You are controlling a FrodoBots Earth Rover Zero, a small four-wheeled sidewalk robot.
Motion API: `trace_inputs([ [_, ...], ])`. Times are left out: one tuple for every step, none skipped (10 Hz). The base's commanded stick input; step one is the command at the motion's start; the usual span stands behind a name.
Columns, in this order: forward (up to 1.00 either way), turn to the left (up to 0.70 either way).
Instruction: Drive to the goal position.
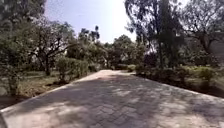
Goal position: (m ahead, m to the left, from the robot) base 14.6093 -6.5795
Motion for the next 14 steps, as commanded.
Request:
trace_inputs([
  [0.3, 0.0],
  [0.3, 0.0],
  [0.3, 0.0],
  [0.3, 0.0],
  [0.3, 0.0],
  [0.3, 0.0],
  [0.3, 0.0],
  [0.3, 0.0],
  [0.3, 0.0],
  [0.3, 0.0],
  [0.3, 0.0],
  [0.3, 0.0],
  [0.3, 0.0],
  [0.3, 0.0],
])
